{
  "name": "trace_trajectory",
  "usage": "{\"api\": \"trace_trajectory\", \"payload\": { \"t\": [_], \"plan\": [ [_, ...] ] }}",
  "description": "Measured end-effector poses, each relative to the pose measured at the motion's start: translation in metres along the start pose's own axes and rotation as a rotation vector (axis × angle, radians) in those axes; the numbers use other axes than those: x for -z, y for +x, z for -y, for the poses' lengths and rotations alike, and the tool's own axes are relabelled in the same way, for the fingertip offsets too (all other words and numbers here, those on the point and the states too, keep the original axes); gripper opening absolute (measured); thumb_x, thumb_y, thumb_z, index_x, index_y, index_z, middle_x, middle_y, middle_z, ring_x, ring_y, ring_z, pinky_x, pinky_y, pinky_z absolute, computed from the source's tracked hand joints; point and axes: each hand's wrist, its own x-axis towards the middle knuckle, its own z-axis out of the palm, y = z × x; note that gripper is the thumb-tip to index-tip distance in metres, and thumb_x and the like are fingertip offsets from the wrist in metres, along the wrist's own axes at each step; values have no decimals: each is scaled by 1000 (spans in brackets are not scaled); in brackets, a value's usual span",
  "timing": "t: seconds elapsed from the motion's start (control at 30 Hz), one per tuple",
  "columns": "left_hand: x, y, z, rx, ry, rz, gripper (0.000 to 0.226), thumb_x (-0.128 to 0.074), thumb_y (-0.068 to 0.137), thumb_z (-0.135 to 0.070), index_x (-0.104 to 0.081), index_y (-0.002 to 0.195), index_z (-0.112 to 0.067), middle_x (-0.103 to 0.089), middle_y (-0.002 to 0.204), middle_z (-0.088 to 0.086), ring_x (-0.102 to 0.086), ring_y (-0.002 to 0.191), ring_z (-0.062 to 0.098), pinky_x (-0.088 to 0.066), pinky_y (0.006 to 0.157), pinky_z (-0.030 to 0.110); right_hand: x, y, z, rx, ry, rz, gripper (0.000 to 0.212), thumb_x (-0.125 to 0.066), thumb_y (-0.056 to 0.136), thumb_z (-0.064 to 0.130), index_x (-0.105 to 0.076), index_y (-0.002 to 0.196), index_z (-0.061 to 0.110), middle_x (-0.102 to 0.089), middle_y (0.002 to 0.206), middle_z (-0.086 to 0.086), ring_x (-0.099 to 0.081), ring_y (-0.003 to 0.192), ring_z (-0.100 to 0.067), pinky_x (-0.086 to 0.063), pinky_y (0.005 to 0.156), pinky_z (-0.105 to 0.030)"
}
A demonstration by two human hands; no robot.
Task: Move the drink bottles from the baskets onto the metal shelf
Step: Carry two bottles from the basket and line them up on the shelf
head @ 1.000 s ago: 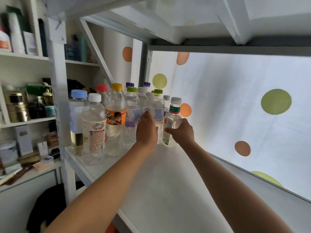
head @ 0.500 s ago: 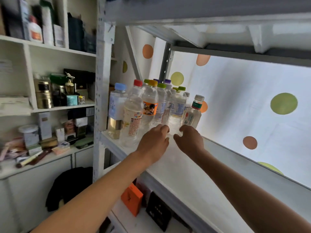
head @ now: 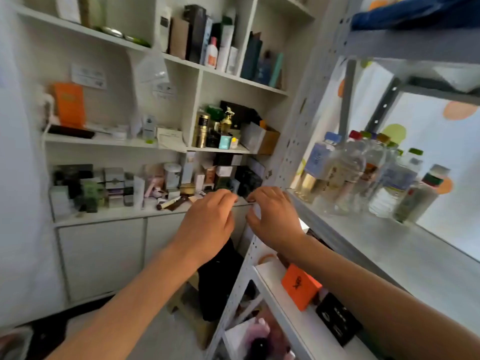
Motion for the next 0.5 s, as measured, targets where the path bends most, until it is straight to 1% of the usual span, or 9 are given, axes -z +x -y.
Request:
{"api": "trace_trajectory", "payload": {
  "t": [0.07, 0.17, 0.27, 0.33, 0.4, 0.5],
  "plan": [
    [34, -29, 38, 77, 71, -28, 31, -61, 87, -12, -60, 118, -11, -61, 119, 4, -59, 106, 25, -50, 85, 39, -26, 19, 53, 93, 45, 19, 27, -62, 78, 24, -67, 101, 10, -64, 102, -6, -56, 106, -31, -43, 89, -41],
    [84, -81, 92, 192, 193, -70, 32, -65, 82, -8, -62, 114, -9, -64, 112, 7, -62, 99, 27, -53, 78, 40, -64, 38, 135, 220, 120, 51, 21, -65, 78, 21, -65, 96, 10, -63, 97, -6, -57, 101, -32, -44, 87, -41],
    [138, -143, 138, 377, 316, -95, 31, -67, 79, -8, -63, 110, -9, -65, 108, 7, -63, 94, 28, -52, 74, 39, -96, 45, 229, 355, 234, 80, 23, -66, 79, 21, -67, 99, 10, -66, 100, -6, -59, 103, -33, -45, 91, -43],
    [170, -181, 157, 469, 376, -102, 31, -67, 79, -8, -63, 110, -9, -65, 108, 8, -63, 94, 29, -53, 74, 41, -110, 43, 285, 429, 316, 120, 25, -65, 80, 21, -68, 103, 10, -67, 104, -7, -59, 107, -33, -44, 94, -43],
    [202, -221, 169, 566, 436, -117, 30, -68, 78, -7, -63, 107, -8, -64, 104, 8, -62, 91, 30, -53, 72, 41, -118, 37, 342, 515, 406, 153, 28, -63, 81, 22, -69, 105, 9, -67, 106, -7, -59, 108, -32, -43, 96, -43],
    [242, -270, 174, 713, 525, -156, 26, -66, 79, -8, -62, 105, -9, -63, 102, 8, -61, 90, 30, -53, 70, 40, -121, 23, 411, 641, 511, 169, 30, -61, 79, 23, -69, 103, 9, -67, 105, -8, -61, 106, -32, -45, 93, -43]
  ]
}}
